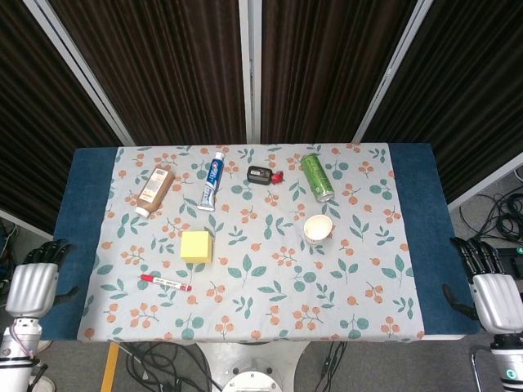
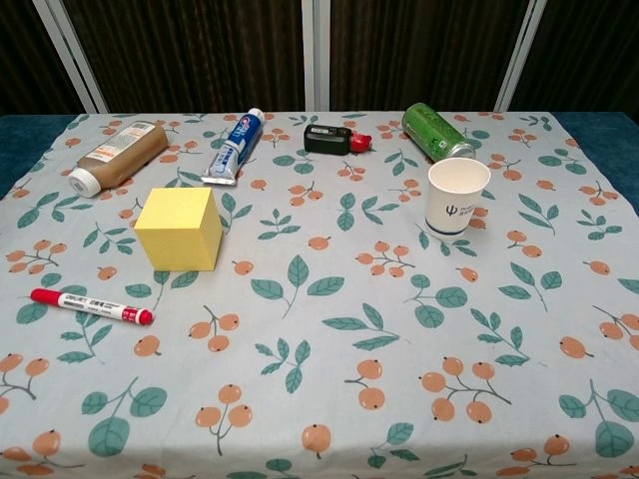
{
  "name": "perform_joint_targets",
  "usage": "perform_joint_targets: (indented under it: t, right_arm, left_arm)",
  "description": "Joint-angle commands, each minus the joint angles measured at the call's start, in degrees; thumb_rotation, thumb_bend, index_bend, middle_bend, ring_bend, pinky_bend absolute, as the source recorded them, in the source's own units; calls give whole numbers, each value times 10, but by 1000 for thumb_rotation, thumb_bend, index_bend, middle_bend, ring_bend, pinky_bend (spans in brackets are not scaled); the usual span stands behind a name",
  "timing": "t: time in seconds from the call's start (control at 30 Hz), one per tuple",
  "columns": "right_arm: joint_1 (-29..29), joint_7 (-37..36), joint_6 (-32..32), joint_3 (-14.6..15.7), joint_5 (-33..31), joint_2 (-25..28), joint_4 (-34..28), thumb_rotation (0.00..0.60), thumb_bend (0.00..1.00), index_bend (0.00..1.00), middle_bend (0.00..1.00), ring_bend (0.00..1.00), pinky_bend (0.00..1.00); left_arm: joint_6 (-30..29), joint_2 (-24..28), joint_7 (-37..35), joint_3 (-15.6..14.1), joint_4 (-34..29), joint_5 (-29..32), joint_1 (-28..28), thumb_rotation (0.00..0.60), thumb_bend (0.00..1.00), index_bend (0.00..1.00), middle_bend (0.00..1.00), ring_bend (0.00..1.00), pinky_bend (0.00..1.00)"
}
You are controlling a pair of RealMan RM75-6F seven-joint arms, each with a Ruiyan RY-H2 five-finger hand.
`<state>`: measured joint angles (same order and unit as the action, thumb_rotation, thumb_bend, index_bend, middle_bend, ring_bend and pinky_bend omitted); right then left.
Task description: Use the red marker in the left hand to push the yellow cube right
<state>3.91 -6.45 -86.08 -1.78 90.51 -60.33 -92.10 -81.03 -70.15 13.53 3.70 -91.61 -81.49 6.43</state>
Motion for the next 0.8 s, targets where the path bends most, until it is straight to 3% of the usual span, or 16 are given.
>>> perform_joint_targets:
  t: [0.03, 0.2, 0.33, 0.53, 0.8]
  right_arm:
    - [1, 2, 0, -1, 0, 0, -1, 600, 273, 29, 90, 0, 0]
    - [2, 6, 5, -1, -3, 1, -3, 600, 273, 29, 91, 0, 0]
    - [2, 7, 4, -1, -4, 2, -5, 600, 272, 29, 91, 0, 0]
    - [1, 5, 5, -1, -7, 2, -3, 600, 273, 28, 91, 0, 0]
    - [1, -2, 6, -1, -8, 1, 3, 600, 272, 29, 91, 0, 0]
  left_arm:
    - [33, -6, -5, 3, 14, -10, 28, 600, 163, 342, 348, 196, 264]
    - [71, -31, 8, 12, 34, -15, 67, 600, 194, 409, 425, 229, 264]
    - [107, -51, 43, 12, 40, -9, 94, 600, 195, 424, 431, 234, 264]
    - [151, -83, 117, 4, 40, 6, 125, 600, 185, 424, 431, 234, 264]
    - [178, -111, 237, 5, 9, 74, 146, 600, 184, 447, 431, 234, 258]
